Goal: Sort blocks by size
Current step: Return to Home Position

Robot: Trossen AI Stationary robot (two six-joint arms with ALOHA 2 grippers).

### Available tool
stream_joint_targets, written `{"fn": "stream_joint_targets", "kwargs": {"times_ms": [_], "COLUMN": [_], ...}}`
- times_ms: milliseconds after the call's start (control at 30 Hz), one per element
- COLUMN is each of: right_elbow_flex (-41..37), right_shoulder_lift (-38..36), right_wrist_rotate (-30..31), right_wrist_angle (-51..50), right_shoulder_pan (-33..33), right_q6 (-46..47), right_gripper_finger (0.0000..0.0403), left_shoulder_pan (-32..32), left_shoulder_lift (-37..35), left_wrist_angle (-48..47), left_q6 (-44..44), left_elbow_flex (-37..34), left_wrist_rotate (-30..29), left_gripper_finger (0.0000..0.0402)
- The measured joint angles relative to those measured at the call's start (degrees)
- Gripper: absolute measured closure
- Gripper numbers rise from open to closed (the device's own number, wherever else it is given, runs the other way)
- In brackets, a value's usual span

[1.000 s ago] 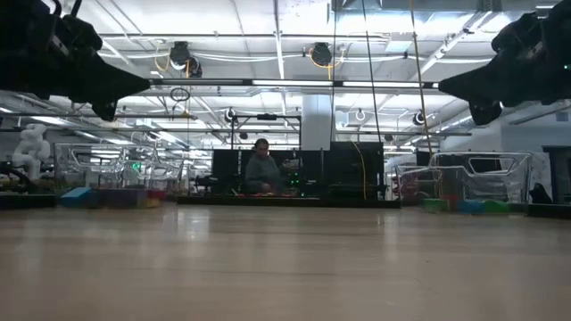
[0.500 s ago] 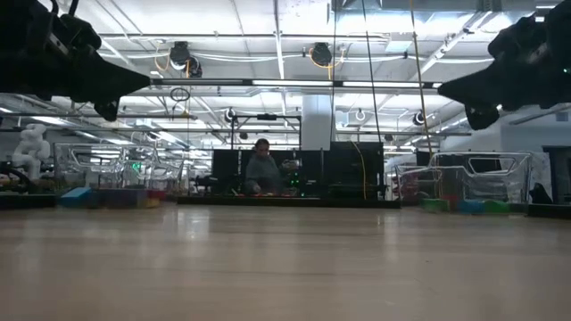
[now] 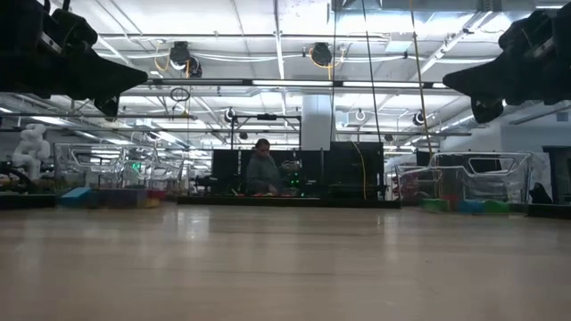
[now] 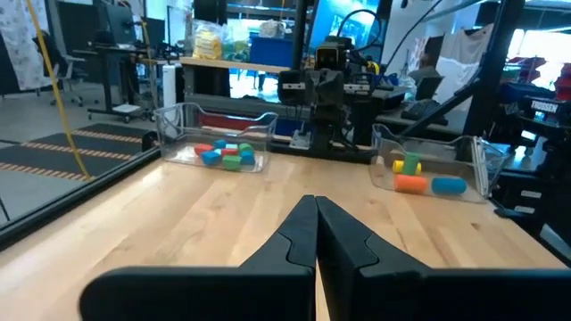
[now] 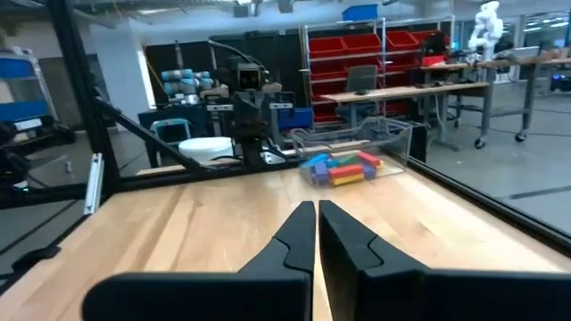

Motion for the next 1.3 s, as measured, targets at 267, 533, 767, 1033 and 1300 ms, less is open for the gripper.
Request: {"fn": "stream_joint_targets", "kwargs": {"times_ms": [267, 533, 767, 1033, 1300], "right_elbow_flex": [-0.01, 0.01, 0.01, 0.01, 0.01], "right_shoulder_lift": [-0.01, 3.84, 5.39, 5.39, 5.42], "right_wrist_rotate": [0.48, 0.20, -0.12, 0.18, 0.18], "right_wrist_angle": [-1.25, -1.34, -1.24, 0.69, -0.41], "right_shoulder_pan": [-0.09, -0.09, 0.02, 0.02, 0.02], "right_q6": [1.34, 1.15, -1.13, 0.75, 1.24], "right_gripper_finger": [0.0401, 0.0401, 0.0401, 0.0401, 0.0401], "left_shoulder_pan": [0.00, 0.00, 0.00, 0.00, 0.00], "left_shoulder_lift": [0.39, 0.72, 1.11, 1.33, 1.38], "left_wrist_angle": [-0.07, -0.09, 0.12, 0.08, 0.10], "left_q6": [-0.17, -0.47, -2.84, -1.56, -3.27], "left_elbow_flex": [-0.02, -0.04, -0.04, -0.07, -0.08], "left_wrist_rotate": [-0.24, -0.57, -2.04, -1.25, -1.38], "left_gripper_finger": [0.0396, 0.0396, 0.0396, 0.0396, 0.0396]}}
